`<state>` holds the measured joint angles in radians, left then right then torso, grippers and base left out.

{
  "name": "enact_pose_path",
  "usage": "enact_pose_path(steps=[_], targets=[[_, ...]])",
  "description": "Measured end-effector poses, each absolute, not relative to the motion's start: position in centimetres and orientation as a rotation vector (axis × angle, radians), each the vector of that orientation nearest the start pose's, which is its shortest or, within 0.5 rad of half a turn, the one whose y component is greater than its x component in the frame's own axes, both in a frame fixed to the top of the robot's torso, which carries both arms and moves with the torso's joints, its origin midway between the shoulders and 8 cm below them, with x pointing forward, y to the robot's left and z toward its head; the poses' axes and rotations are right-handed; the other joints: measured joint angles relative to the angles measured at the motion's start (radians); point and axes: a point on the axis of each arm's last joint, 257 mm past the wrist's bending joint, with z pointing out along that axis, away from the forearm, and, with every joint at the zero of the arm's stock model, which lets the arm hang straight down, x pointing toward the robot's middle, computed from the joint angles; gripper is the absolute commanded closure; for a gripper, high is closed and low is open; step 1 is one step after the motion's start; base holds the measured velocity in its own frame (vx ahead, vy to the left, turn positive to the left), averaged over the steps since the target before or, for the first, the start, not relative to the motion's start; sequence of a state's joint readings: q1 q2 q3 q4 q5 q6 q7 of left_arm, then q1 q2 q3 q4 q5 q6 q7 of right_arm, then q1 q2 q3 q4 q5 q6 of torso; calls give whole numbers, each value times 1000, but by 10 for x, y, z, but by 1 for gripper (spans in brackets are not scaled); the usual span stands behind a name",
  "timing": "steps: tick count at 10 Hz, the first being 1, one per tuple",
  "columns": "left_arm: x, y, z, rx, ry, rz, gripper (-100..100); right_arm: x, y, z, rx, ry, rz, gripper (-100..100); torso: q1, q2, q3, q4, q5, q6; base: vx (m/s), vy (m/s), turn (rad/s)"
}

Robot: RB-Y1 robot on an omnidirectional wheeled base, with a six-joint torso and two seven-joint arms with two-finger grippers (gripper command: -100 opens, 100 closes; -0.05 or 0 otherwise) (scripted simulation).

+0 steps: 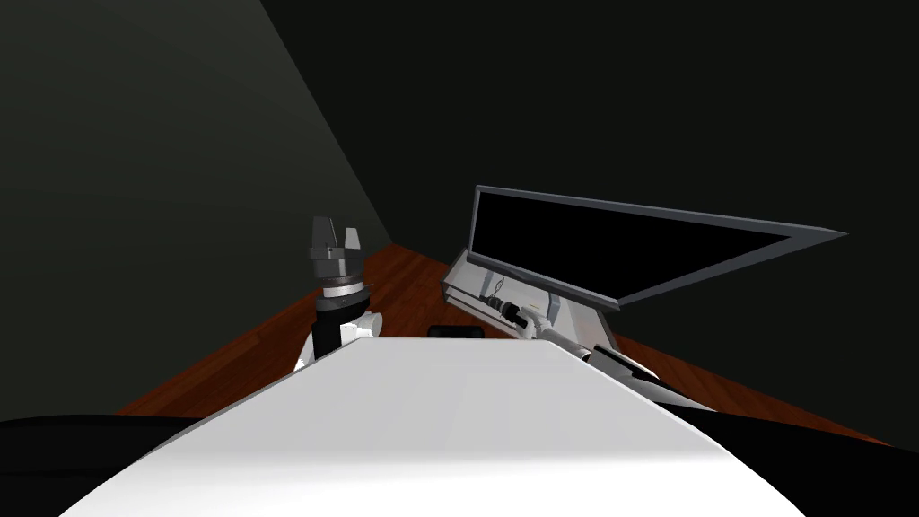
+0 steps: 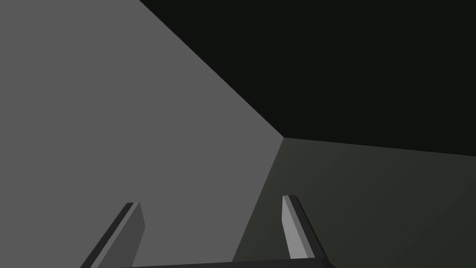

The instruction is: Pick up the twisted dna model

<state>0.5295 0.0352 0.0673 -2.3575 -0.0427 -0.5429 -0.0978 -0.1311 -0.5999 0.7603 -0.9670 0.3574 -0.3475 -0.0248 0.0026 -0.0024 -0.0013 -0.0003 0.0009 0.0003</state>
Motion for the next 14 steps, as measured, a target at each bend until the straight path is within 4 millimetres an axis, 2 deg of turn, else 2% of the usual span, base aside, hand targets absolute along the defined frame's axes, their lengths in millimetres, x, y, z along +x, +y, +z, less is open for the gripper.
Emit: enact_pose_path(steps=[2, 6, 9, 10, 11, 13, 14], targets=[[316, 286, 58, -482, 621, -1130, 0, 394, -223, -506, 81, 2301, 712, -100, -2, 1, 1, 0, 0, 0, 20, 21, 26], [316, 286, 58, -482, 621, -1130, 0, 388, -270, -528, 18, 2389, 568, -100, 0, 0, 0, 0, 0, 0, 42, 48, 58], [316, 286, 58, -482, 621, -1130, 0, 380, -330, -545, -23, 2466, 410, -100, 0, -1, -1, 0, 0, 0, 53, 36, 54], [316, 286, 58, -482, 621, -1130, 0, 377, -337, -544, -34, 2475, 389, -100, -1, 0, 0, 0, 0, 1, 60, 27, 100], [316, 286, 58, -482, 621, -1130, 0, 374, -358, -540, -48, 2495, 336, -100, -1, -1, 0, 0, 0, 0, 53, 20, 41], [316, 286, 58, -482, 621, -1130, 0, 375, -370, -543, -48, 2504, 303, -100, -2, 1, 0, 0, 0, 1, 20, 11, 15], [316, 286, 58, -482, 621, -1130, 0, 372, -382, -543, -51, 2513, 276, -100, -2, 1, 1, 0, 0, 0, 23, 8, 20]])
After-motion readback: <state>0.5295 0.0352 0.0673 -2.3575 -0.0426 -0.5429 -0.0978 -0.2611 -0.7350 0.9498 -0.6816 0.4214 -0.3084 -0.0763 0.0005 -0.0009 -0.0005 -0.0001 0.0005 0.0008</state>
